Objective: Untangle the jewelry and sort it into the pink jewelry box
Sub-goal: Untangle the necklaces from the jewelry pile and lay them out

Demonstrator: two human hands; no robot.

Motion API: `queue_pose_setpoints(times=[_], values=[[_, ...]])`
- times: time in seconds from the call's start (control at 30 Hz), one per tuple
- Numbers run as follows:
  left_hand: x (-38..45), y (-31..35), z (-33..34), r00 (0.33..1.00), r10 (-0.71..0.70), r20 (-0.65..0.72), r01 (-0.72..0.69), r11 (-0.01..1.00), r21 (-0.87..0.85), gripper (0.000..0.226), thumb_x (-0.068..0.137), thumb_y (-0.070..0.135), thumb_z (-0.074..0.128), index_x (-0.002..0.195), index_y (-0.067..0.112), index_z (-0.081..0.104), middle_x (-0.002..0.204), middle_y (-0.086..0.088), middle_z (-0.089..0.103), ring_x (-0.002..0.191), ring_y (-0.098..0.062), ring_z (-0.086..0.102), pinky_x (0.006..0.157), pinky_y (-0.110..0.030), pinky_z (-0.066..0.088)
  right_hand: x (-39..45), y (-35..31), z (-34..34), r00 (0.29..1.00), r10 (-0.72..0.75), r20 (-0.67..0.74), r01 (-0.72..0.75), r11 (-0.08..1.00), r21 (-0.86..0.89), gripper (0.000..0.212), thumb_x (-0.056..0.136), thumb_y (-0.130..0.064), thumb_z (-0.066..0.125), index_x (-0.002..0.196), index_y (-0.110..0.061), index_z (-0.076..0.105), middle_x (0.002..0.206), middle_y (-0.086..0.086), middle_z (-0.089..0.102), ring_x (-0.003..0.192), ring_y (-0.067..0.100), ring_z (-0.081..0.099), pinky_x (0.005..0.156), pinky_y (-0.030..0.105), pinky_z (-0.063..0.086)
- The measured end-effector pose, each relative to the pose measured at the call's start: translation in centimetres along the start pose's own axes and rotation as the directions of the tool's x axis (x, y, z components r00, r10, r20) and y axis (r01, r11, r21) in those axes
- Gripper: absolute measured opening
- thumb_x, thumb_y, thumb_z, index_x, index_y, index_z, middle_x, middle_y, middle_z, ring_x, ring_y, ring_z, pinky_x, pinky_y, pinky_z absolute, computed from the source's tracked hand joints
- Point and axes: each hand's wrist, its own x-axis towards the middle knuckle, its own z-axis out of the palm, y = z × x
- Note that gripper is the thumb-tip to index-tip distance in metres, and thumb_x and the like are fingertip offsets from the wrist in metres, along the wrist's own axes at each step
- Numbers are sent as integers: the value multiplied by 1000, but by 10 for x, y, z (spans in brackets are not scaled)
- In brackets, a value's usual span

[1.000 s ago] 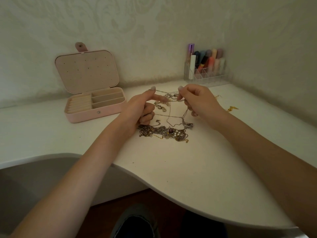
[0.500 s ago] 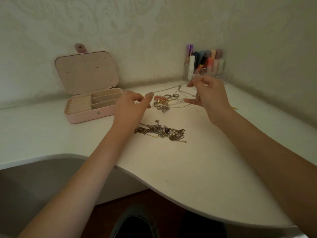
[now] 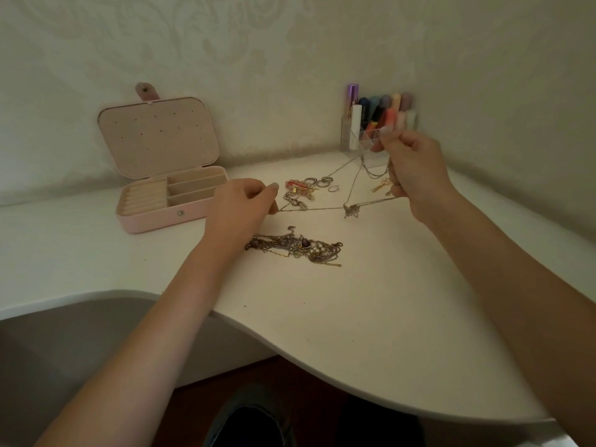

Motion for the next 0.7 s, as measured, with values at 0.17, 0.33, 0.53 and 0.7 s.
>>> queue_pose_setpoints(times=[0.17,0.33,0.53,0.7], values=[[-5,4,-4,970,49,239,-10,987,-161,23,78,11,53,61,11,69,64,5,66,54,3,48,58,-20,34,3,5,-3,992,-123,-9,120,978,-171,30,96,-34,53,71,-20,62,37,-28,43,44,-4,38,52,16,29],[0,-5,-5,960,38,276,6,988,-156,16,75,16,57,69,17,71,75,5,72,69,-2,56,71,-23,41,6,3,-7,967,-254,-32,232,922,-310,27,95,-32,53,81,-14,67,71,-13,61,55,-8,48,55,7,33],[-1,-5,-4,965,60,256,-26,991,-132,13,86,16,64,75,17,72,81,-4,72,68,-5,58,64,-17,44,6,1,-10,957,-283,-55,251,910,-329,31,95,-30,53,85,-4,68,59,-14,51,42,-8,44,47,8,29],[1,-6,-5,978,37,204,15,968,-250,16,90,13,59,79,12,71,80,-1,72,71,-6,62,53,-18,47,4,0,-9,960,-278,-42,247,905,-347,30,96,-30,53,85,-6,69,59,-15,50,44,-9,44,47,8,31]])
